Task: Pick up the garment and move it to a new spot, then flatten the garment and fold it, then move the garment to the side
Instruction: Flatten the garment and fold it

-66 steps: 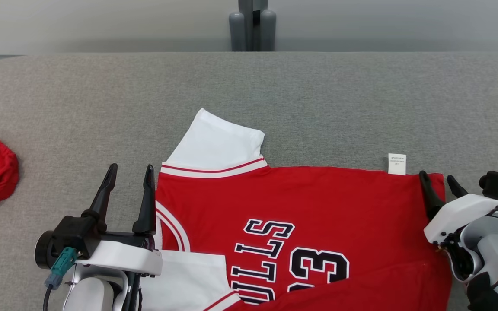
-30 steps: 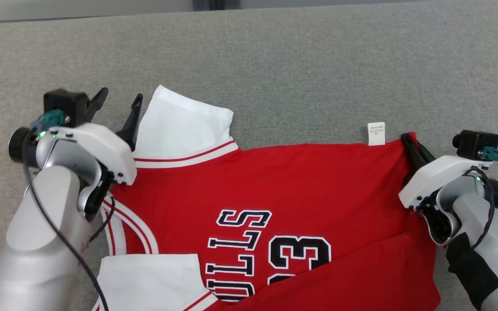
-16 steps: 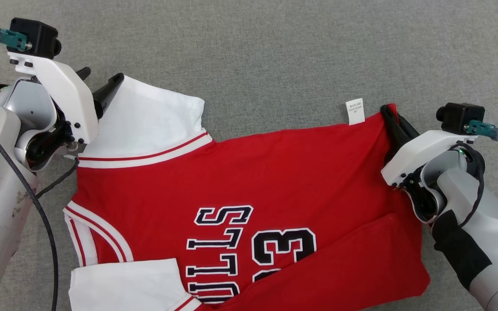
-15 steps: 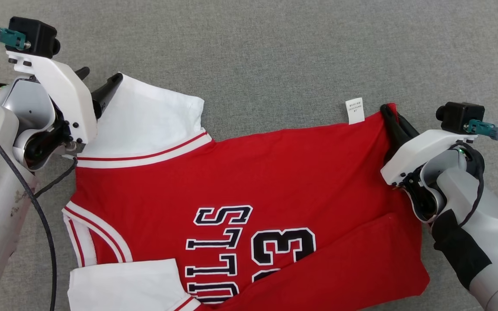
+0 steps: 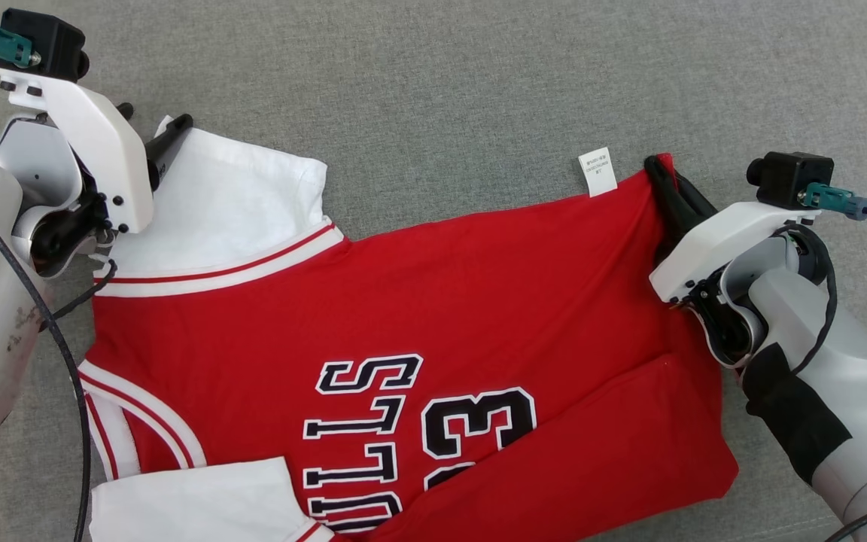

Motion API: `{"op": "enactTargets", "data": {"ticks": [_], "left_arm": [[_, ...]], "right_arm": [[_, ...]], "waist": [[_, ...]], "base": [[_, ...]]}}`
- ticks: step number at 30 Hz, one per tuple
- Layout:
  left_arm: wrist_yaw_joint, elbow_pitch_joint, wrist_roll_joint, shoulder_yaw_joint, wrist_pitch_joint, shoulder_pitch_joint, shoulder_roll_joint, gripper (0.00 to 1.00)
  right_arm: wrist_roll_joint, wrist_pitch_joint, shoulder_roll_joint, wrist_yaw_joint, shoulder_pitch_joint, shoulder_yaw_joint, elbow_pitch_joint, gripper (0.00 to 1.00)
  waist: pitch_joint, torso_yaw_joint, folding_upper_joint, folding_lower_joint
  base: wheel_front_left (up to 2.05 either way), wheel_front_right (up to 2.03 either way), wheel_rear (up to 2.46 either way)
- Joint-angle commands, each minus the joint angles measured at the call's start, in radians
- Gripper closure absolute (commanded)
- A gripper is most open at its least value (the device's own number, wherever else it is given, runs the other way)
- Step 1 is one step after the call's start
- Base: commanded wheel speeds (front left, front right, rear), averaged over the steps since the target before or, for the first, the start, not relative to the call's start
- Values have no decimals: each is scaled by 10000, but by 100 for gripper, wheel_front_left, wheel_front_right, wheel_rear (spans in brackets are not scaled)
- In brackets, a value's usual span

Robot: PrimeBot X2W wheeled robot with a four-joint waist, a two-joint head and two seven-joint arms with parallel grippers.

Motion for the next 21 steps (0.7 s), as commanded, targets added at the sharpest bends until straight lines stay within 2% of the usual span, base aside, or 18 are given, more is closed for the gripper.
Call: {"op": "enactTargets", "data": {"ticks": [1,7,8,9,11,12,13,14,15,21], "left_arm": [[-11,169,-63,-129,22,-217,-18,0],[-12,530,-311,-690,162,-449,-87,0],[-12,575,-352,-782,176,-496,-87,4],[-12,621,-374,-889,206,-505,-88,14],[-12,670,-452,-1076,274,-493,-97,23],[-12,685,-516,-1146,293,-514,-106,36],[-12,698,-566,-1205,299,-534,-113,56],[-12,714,-642,-1259,336,-548,-122,71],[-12,719,-724,-1323,362,-550,-122,100],[-12,718,-1148,-1538,119,-697,-56,100]], "right_arm": [[150,153,54,-88,281,180,249,100],[454,126,56,-88,102,493,323,100],[504,118,48,-88,68,537,341,100],[544,113,35,-88,52,585,361,100],[626,103,11,-88,23,687,409,100],[679,96,-4,-89,14,733,435,100],[705,90,-11,-89,8,777,458,100],[737,92,-16,-89,5,809,474,100],[768,97,-26,-89,6,849,488,100],[970,64,-94,-87,-26,1100,516,100]], "waist": [[36,-38,0,0],[84,-57,0,0],[79,-48,0,0],[68,-35,0,0],[48,-10,0,0],[36,3,0,0],[22,14,0,0],[6,25,0,0],[-11,36,0,0],[-114,86,0,0]], "base": [[0,0,0],[0,0,0],[0,0,0],[0,0,0],[0,0,0],[0,0,0],[0,0,0],[0,0,0],[0,0,0],[0,0,0]]}}
